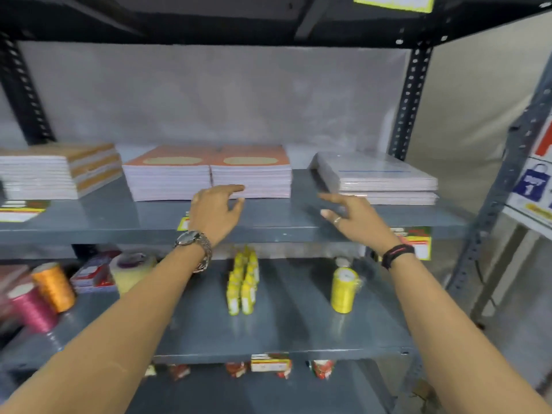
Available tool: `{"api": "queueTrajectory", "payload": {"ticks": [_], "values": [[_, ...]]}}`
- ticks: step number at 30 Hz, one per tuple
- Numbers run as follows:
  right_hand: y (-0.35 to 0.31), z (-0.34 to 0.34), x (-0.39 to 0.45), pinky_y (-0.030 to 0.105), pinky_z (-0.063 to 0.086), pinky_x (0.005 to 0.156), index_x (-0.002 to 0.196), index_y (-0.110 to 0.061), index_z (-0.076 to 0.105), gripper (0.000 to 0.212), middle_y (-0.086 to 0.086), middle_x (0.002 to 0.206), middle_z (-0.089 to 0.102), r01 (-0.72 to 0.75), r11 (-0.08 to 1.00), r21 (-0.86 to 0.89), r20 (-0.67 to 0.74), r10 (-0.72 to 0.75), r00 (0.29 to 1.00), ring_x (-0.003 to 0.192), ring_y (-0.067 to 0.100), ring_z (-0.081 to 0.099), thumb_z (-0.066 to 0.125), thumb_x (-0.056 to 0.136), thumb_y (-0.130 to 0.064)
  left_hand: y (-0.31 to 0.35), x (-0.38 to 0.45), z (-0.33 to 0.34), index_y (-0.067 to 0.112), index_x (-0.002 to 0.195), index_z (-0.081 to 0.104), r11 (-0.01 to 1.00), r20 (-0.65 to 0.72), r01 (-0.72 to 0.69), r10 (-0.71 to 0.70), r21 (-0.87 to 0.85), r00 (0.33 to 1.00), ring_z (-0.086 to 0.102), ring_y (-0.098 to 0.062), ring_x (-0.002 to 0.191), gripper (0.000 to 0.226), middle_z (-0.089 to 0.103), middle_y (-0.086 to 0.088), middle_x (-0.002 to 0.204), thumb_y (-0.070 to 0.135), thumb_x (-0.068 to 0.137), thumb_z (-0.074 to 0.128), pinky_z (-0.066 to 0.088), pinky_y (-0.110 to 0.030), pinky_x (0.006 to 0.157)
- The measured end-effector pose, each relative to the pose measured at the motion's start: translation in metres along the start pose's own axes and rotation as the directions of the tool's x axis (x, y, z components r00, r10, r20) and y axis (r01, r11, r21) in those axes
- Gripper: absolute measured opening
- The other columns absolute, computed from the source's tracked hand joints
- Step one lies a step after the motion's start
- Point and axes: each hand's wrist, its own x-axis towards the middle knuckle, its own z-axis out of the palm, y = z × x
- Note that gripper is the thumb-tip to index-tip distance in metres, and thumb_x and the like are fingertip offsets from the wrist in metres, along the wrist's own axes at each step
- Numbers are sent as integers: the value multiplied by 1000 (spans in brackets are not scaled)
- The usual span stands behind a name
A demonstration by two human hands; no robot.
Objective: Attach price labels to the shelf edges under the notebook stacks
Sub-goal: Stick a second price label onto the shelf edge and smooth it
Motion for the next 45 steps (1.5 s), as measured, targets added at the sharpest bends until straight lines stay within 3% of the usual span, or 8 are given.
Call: {"api": "queueTrajectory", "payload": {"ticks": [5,11,17,22,28,33,37,45], "values": [[-91,87,45,30,44,97,118,-13,61,35,5,122,66,-74,993,94,16,73,997,110,20,61,58,88,-30,-88,6,-37,23,118,62,975,52,198,-205,103,977,54,-39,112,35,64,-13,121,36,87,49,42,-40,95],[-125,131,71,36,47,87,103,-11,68,33,11,109,70,-306,952,10,32,305,952,102,30,61,52,90,-37,-127,8,-34,31,113,65,992,269,66,-93,106,959,53,-36,111,39,62,-13,119,51,87,44,45,-41,92],[-129,131,76,39,50,91,89,-19,67,15,5,104,70,-401,916,-3,21,401,916,100,24,62,60,86,-32,-121,3,-28,32,90,71,994,188,81,-65,-74,980,58,-26,100,25,66,-2,103,50,82,57,42,-34,85],[-133,127,79,29,48,77,69,-20,62,15,2,84,65,-418,875,245,18,427,904,88,20,61,67,82,-26,-122,9,-38,25,79,67,857,350,305,-160,-415,923,62,-13,83,23,68,4,84,48,77,67,44,-25,72],[-127,106,35,5,40,57,81,-4,67,17,0,76,64,-174,984,36,10,174,985,72,13,55,69,82,-21,-118,-15,-47,23,78,75,866,304,168,-20,-470,952,55,-2,64,18,74,4,80,40,72,75,48,-22,66],[-117,115,19,25,44,73,73,-8,63,11,-6,77,60,-79,997,14,-31,79,996,71,12,55,70,80,-13,-119,-32,-42,30,79,76,926,213,24,62,-378,975,61,-10,76,16,70,11,79,43,70,75,52,-31,68],[-113,118,19,24,43,73,69,-20,59,17,4,90,66,-69,998,-16,-36,68,997,76,15,56,70,79,-12,-119,-31,-39,30,80,76,927,169,-34,104,-373,980,56,-11,72,17,63,16,73,44,70,74,49,-30,65],[-110,119,20,33,54,77,73,-12,66,8,4,92,69,-46,997,-55,-75,42,996,81,19,62,70,79,-16,-120,-32,-31,24,76,77,910,77,-72,113,-409,991,56,-13,69,16,64,12,73,38,68,77,46,-27,60]]}}
